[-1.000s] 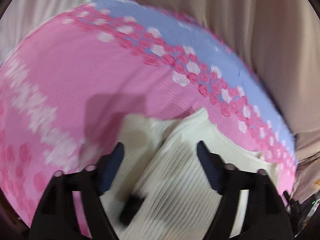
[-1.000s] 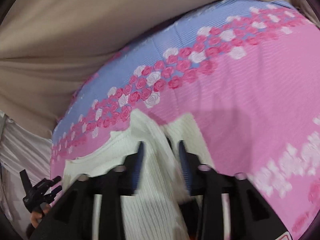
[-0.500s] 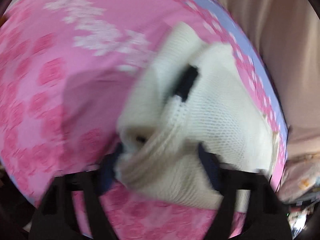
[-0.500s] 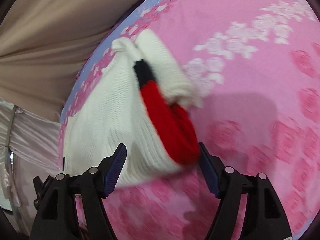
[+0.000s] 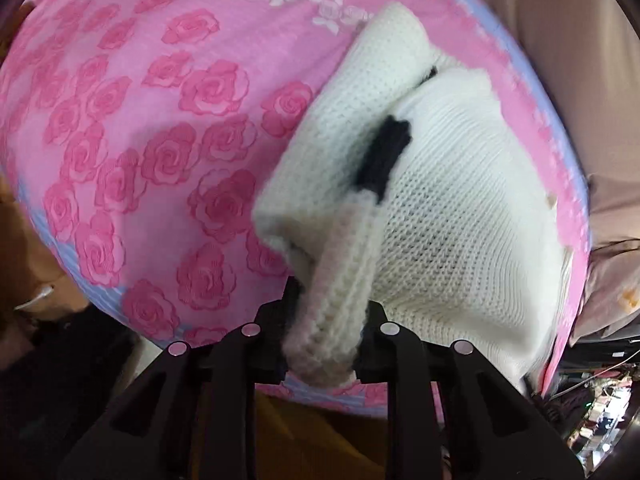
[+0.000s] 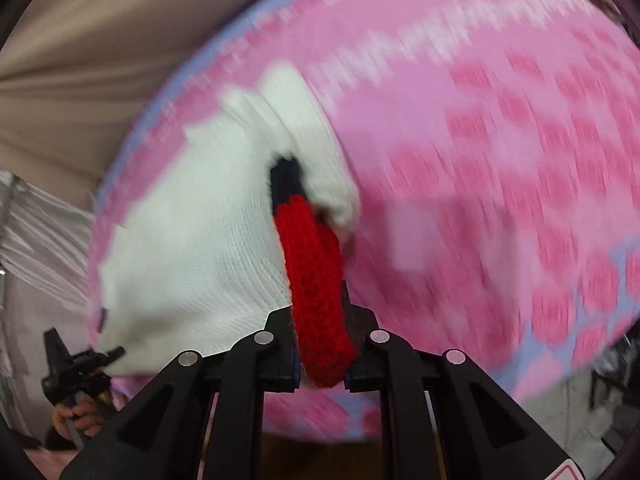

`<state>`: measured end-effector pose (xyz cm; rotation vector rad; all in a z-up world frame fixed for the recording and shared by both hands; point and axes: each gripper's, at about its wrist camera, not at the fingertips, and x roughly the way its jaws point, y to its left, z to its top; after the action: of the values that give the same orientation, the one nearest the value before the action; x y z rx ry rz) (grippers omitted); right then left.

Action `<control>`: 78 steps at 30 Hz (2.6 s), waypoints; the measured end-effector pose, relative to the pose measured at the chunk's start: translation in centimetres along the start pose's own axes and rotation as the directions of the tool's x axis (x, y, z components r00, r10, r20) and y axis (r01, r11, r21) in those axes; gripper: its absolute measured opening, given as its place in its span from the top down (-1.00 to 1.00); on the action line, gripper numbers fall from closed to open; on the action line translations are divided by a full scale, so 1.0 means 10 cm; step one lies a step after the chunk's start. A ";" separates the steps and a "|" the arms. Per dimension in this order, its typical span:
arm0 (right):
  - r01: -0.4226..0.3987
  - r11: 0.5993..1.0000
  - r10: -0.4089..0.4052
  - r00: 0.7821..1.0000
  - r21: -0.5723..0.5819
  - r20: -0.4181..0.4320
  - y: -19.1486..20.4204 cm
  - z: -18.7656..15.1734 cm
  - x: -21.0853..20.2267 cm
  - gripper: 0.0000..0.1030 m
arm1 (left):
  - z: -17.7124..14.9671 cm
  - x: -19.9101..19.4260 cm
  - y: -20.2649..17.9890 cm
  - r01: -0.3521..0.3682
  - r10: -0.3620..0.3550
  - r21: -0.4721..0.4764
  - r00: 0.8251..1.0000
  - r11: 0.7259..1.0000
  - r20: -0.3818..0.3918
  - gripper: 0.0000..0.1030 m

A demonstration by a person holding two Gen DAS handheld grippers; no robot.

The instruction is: Fold small clothes

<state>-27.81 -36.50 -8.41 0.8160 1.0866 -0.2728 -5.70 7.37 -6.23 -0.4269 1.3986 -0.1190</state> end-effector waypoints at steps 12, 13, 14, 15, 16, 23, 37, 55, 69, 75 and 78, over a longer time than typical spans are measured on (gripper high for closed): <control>0.067 0.993 -0.048 0.981 -0.097 0.187 0.55 0.71 -0.26 -0.20 | 0.81 -0.38 -0.87 -0.031 -0.011 0.147 0.961 0.989 0.276 -0.68; 0.053 0.991 -0.031 0.983 -0.122 0.179 0.64 0.87 -0.17 -0.20 | 0.90 -0.22 -0.92 -0.041 0.002 0.151 0.967 0.988 0.253 -0.68; 0.056 0.989 -0.031 0.984 -0.138 0.178 0.70 0.94 -0.11 -0.23 | 0.98 -0.07 -0.97 -0.045 0.010 0.153 0.975 0.987 0.223 -0.67; 0.061 0.985 -0.033 0.985 -0.163 0.168 0.81 1.05 0.04 -0.25 | 1.05 0.12 -1.01 -0.028 0.000 0.157 0.985 0.987 0.174 -0.50; 0.067 0.983 -0.039 0.987 -0.171 0.159 0.87 1.09 0.16 -0.25 | 1.07 0.25 -1.02 -0.026 0.003 0.154 0.989 0.988 0.146 -0.01; -0.002 0.983 0.034 0.984 -0.181 0.176 1.08 1.13 0.30 0.84 | 1.10 -0.22 -1.10 0.034 -0.073 0.155 0.965 0.987 0.254 0.88; 0.065 0.997 -0.055 0.978 -0.045 0.199 0.77 1.44 0.25 0.63 | 1.11 -0.06 -1.08 -0.131 0.079 0.187 0.961 0.973 0.265 0.80; 0.048 0.981 -0.047 0.999 -0.190 0.010 0.59 0.48 0.28 1.00 | 0.50 0.09 -0.48 -0.119 0.096 0.194 0.988 0.974 0.125 0.87; 0.166 0.970 -0.144 0.981 -0.180 0.127 1.02 1.49 0.56 -0.10 | 1.28 0.47 -1.15 -0.130 0.108 0.199 0.987 0.971 0.119 0.83; 0.024 0.989 0.010 0.973 -0.143 0.230 0.95 1.51 0.17 0.85 | 1.25 0.33 -0.93 -0.136 0.111 0.162 0.982 0.977 0.153 0.87; 0.110 0.985 -0.090 0.984 -0.132 0.151 0.75 1.56 0.44 0.86 | 1.26 0.38 -0.93 -0.138 0.111 0.164 0.980 0.977 0.163 0.86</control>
<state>-10.90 -41.56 -5.43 0.6080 0.9995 -0.3317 8.74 0.34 -5.08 -0.1973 1.2480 -0.1026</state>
